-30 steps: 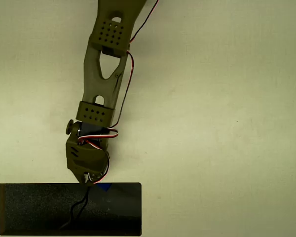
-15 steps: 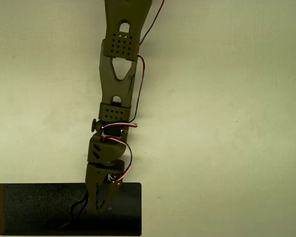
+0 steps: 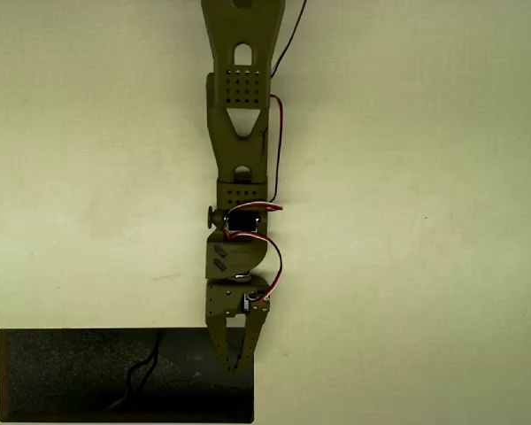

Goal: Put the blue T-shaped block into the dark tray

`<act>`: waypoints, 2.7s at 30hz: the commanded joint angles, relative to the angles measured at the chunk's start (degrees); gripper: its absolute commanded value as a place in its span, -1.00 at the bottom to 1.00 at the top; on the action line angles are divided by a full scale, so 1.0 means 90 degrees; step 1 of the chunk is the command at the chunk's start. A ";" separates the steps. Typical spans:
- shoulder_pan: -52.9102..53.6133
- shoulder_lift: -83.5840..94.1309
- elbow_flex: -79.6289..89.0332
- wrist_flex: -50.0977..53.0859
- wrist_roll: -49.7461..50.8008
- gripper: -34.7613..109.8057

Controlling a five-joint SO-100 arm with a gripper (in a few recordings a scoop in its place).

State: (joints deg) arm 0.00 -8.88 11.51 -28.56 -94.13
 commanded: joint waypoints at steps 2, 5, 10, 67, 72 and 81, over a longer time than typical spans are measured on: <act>-0.0137 0.0000 0.0283 -0.0488 -0.0020 -0.52; -0.0117 0.0000 0.0479 -0.0693 0.0107 -0.52; -0.0117 0.0000 0.0625 -0.1025 0.0195 -0.52; -0.0117 0.0000 0.0625 -0.1025 0.0195 -0.52; -0.0117 0.0000 0.0625 -0.1025 0.0195 -0.52; -0.0117 0.0000 0.0625 -0.1025 0.0195 -0.52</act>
State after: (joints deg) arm -1.14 -8.88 16.88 -36.21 -92.11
